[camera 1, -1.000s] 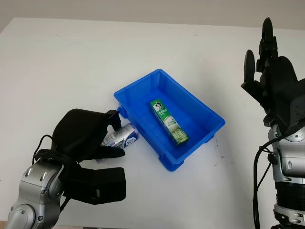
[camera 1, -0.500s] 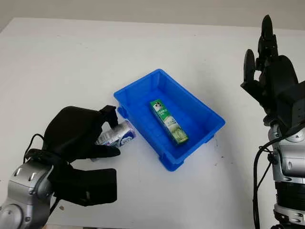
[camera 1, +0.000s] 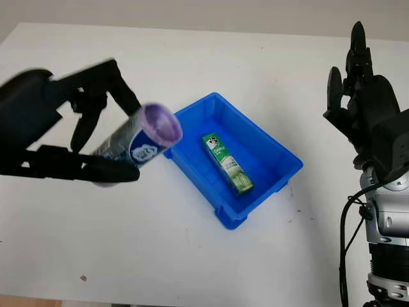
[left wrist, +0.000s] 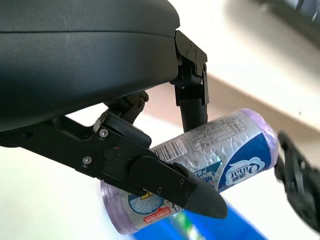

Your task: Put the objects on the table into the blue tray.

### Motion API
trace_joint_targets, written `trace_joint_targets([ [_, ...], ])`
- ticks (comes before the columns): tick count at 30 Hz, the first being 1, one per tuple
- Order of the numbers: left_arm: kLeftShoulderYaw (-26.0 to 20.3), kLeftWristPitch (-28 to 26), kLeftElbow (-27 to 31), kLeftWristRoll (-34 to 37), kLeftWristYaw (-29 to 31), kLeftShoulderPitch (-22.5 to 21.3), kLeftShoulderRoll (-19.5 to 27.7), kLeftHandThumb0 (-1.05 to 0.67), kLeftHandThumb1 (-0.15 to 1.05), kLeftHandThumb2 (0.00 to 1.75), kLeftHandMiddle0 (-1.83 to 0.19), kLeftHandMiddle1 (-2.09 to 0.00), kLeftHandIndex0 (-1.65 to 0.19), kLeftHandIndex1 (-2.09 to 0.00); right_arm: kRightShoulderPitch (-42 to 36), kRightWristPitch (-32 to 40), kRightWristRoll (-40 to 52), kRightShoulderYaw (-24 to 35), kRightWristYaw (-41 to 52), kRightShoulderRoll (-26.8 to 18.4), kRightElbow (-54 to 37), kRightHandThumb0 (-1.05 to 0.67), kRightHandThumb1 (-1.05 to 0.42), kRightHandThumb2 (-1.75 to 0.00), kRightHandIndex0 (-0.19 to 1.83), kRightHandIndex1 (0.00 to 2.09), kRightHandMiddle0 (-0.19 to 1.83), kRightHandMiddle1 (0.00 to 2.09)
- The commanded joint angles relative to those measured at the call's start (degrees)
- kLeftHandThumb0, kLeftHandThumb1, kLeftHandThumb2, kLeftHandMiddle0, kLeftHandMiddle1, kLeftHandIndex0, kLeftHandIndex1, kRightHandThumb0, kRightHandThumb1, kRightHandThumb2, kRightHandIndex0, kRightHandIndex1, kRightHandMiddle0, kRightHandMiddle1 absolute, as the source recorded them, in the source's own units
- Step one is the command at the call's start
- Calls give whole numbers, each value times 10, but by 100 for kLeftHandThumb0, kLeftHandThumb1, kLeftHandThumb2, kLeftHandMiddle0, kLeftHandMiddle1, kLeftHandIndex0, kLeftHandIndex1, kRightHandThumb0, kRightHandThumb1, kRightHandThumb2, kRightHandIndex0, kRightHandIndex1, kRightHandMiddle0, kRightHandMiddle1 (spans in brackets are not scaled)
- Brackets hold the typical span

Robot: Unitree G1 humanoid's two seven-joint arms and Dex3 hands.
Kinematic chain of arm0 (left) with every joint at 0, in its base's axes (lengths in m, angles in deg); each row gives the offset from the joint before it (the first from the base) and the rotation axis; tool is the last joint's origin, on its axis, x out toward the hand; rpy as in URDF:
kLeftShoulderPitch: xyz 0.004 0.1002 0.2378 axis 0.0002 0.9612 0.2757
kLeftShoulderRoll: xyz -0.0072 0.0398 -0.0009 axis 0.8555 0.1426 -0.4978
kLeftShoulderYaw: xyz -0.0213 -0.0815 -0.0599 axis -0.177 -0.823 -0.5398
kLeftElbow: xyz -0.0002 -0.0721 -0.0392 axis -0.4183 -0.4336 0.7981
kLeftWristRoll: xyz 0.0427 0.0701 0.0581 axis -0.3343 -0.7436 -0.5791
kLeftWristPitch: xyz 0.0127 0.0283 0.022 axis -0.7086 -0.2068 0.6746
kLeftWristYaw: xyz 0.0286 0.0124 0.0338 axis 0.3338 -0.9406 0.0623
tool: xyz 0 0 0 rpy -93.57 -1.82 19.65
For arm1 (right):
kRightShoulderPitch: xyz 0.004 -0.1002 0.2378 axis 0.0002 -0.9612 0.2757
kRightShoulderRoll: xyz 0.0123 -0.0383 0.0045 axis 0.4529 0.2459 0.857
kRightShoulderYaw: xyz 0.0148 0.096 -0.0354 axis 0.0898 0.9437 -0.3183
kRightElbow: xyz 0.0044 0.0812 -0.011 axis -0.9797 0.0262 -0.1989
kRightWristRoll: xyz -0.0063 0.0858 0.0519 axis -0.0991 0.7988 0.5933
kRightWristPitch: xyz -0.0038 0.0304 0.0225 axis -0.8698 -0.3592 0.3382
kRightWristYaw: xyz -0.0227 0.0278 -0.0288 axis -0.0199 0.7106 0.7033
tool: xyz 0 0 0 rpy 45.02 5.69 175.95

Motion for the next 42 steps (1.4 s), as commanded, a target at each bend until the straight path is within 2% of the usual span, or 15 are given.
trace_joint_targets([
  [1, 30, 22, -36, -14, -14, -39, 13, -45, 105, 7, -63, -209, -38, -149, 0, 8, 0, 1, 0, -6, -6, -67, -105, -77, -19, 0, -19, 0],
  [3, 68, 38, -75, -44, -36, -73, 9, -45, 105, 7, -66, -209, -35, -169, 0, 11, -3, 0, -1, -5, -10, -66, -105, -78, -19, 0, -19, 0],
  [4, 95, 42, -96, -64, -52, -94, 0, -47, 105, 9, -67, -205, -44, -144, 0, 10, -2, -1, 1, -4, -10, -63, -105, -79, -19, 0, -19, 0],
  [8, 183, 91, -195, -116, -104, -162, -48, -50, 105, 14, -63, -201, -54, -126, -3, 6, 0, -3, 1, 0, -13, -62, -105, -81, -19, 0, -19, 0],
  [10, 228, 112, -254, -143, -123, -196, -76, -50, 105, 14, -62, -202, -50, -163, -6, 3, -2, -4, -2, 2, -15, -63, -105, -80, -19, 0, -19, 0],
  [13, 281, 139, -334, -187, -160, -229, -119, -51, 105, 16, -67, -194, -54, -155, -11, -3, -7, -5, -6, 3, -15, -62, -105, -81, -19, 0, -19, 0],
  [15, 312, 162, -385, -215, -188, -245, -147, -52, 105, 20, -69, -200, -52, -172, -16, -1, -9, -5, -6, 2, -19, -62, -105, -82, -19, 0, -19, 0],
  [24, 370, 268, -519, -235, -220, -277, -206, -54, 105, 26, -88, -209, -60, -209, -27, 26, -7, -3, -16, 11, -37, -65, -105, -78, -19, 0, -19, 0],
  [26, 375, 269, -527, -240, -216, -278, -207, -54, 105, 27, -80, -209, -42, -209, -27, 25, -6, -3, -17, 11, -35, -64, -105, -78, -19, 0, -19, 0],
  [28, 379, 261, -526, -241, -201, -278, -204, -58, 105, 26, -47, -201, -7, -177, -26, 28, -5, -3, -16, 11, -34, -63, -105, -79, -19, 0, -19, 0],
  [29, 381, 259, -525, -234, -185, -278, -202, -60, 105, 26, -33, -176, 3, -155, -25, 28, -4, -3, -16, 11, -33, -63, -105, -79, -19, 0, -19, 0],
  [30, 382, 254, -525, -223, -163, -278, -200, -63, 105, 29, -17, -123, 10, -114, -24, 29, -5, -3, -16, 11, -32, -63, -105, -79, -19, 0, -19, 0],
  [33, 385, 239, -516, -202, -105, -280, -189, -71, 105, 35, -9, -31, 12, -42, -23, 37, -10, -6, -15, 7, -33, -65, -105, -79, -19, 0, -19, 0],
  [36, 381, 223, -499, -192, -77, -277, -183, -79, 105, 40, 7, -6, 13, -15, -20, 37, -10, -6, -14, 7, -29, -66, -105, -79, -19, 0, -19, 0],
  [42, 362, 211, -481, -154, -59, -269, -180, -85, 105, 46, 19, 0, 19, -6, -16, 32, 0, -3, -10, 8, -23, -65, -105, -78, -19, 0, -19, 0],
])
